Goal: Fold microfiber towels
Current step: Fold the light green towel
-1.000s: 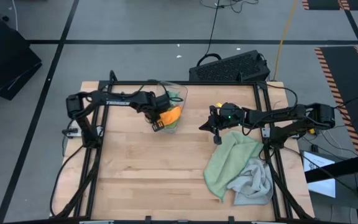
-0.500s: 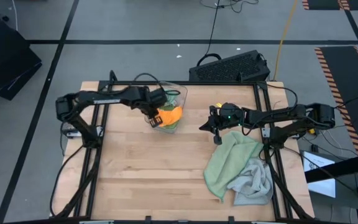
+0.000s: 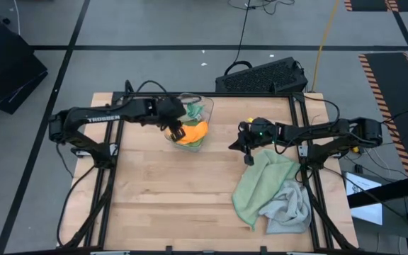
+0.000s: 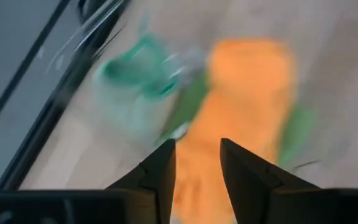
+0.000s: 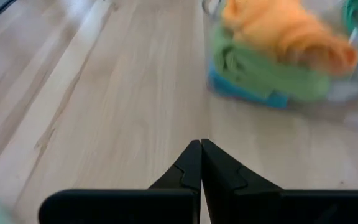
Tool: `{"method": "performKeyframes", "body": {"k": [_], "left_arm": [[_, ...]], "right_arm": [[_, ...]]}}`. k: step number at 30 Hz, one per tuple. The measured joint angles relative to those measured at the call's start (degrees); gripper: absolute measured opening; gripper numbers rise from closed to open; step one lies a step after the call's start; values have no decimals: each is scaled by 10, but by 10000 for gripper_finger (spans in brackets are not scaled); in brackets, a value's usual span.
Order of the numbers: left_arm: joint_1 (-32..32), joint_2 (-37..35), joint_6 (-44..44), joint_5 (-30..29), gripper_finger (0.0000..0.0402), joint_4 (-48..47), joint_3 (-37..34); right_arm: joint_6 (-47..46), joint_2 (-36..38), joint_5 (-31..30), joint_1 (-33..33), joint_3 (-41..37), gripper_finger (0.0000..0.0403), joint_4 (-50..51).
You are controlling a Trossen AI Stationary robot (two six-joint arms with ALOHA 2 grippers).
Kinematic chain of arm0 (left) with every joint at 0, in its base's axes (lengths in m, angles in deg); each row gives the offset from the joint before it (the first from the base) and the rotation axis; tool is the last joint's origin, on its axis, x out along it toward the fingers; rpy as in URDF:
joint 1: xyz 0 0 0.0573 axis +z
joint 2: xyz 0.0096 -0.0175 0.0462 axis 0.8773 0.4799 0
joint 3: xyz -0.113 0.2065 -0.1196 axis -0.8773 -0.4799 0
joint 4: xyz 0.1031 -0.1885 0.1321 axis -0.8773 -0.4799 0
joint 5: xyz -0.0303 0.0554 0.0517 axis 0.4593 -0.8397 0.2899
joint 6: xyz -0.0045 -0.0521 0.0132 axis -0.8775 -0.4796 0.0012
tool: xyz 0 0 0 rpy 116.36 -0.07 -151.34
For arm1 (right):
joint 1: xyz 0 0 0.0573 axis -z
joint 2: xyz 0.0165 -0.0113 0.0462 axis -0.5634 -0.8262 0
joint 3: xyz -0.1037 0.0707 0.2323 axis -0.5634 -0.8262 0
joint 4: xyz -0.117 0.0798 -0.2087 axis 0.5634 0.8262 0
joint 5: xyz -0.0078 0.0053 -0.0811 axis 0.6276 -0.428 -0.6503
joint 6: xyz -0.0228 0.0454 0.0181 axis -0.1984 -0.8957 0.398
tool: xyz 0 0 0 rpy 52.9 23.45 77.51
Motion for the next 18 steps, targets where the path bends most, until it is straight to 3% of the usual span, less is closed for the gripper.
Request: {"method": "performKeyframes", "body": {"k": [5, 10, 14, 18], "left_arm": [[-88, 14, 30, -10, 106, 103, 0], [-179, 62, 43, -44, 98, 222, 1], [-240, 134, 83, -49, 112, 345, 1], [-291, 213, 102, -49, 159, 427, 0]], "right_arm": [[-39, 32, -6, -27, 0, 0, 115], [-107, 73, -21, -97, 0, 7, 204], [-169, 94, -98, -174, 0, 36, 233], [-222, 114, -180, -221, 0, 63, 276]]}}
